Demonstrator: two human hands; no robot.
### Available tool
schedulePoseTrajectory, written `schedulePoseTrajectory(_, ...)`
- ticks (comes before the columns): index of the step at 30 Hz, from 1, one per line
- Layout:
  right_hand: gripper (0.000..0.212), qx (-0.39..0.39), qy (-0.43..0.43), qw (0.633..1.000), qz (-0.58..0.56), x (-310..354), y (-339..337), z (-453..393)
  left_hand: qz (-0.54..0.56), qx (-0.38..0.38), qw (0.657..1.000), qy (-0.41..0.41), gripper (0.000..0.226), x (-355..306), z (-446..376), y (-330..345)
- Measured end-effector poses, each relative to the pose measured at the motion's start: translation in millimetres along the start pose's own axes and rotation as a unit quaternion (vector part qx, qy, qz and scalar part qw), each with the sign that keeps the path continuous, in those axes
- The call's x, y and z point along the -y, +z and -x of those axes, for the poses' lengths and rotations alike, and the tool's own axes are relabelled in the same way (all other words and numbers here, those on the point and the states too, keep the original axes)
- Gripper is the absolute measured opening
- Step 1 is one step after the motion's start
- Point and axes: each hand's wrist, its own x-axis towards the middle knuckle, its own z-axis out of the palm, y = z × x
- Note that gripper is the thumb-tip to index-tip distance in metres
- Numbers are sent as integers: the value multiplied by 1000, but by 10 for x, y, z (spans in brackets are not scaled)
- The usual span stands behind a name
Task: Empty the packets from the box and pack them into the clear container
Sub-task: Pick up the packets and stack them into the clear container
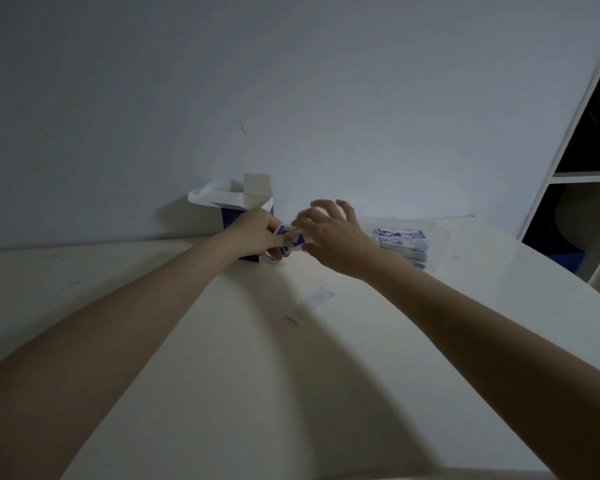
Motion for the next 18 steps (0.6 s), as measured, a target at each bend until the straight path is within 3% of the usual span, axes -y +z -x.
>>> schedulePoseTrajectory(3, 20, 7, 14, 1000, 24, -29, 84, -91, 13, -20, 999, 22, 30, 17, -91, 84)
schedulePoseTrajectory(5, 19, -3, 20, 999, 37, -100, 144, -79, 0, -69, 998, 5, 33, 104, -203, 150)
schedulePoseTrajectory(7, 20, 11, 30, 999, 42, -192, 213, -25, -89, -92, 992, -16, 28, 201, -309, 225)
schedulePoseTrajectory(10, 21, 105, 27, 994, 9, -260, 373, 48, -274, -15, 960, -57, 19, 230, -354, 374)
schedulePoseTrajectory(13, 26, 128, 31, 990, -43, -277, 521, 103, -360, 18, 931, -50, 24, 259, -428, 534)
schedulePoseTrajectory(18, 22, 106, 50, 986, -118, -338, 621, 133, -311, -23, 949, -34, 23, 298, -575, 527)
